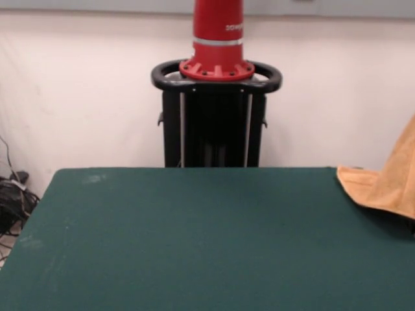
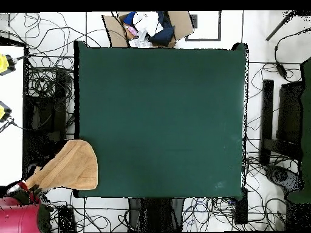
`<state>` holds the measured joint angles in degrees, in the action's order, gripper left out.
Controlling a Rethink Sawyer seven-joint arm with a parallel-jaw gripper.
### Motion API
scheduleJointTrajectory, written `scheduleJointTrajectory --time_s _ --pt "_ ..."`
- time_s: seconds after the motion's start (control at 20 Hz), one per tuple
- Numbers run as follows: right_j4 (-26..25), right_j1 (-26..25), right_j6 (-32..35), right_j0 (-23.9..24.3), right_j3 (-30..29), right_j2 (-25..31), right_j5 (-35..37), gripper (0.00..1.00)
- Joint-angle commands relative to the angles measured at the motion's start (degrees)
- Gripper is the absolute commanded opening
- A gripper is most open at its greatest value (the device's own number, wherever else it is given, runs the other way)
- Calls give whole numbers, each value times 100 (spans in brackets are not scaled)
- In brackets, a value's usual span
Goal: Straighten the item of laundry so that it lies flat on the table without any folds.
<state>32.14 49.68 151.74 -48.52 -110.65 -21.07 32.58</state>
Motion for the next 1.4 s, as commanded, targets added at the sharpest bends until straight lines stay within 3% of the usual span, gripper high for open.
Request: scheduleJointTrajectory --time_s 0.05,0.3,0.65,1.4 --pt "374 -431 1989 -184 222 240 -183 0" --pt "481 -581 2142 -355 371 142 -131 0" --pt "181 -836 2280 -697 836 -244 279 0" --pt "284 -1293 3093 -1123 1948 -170 895 0"
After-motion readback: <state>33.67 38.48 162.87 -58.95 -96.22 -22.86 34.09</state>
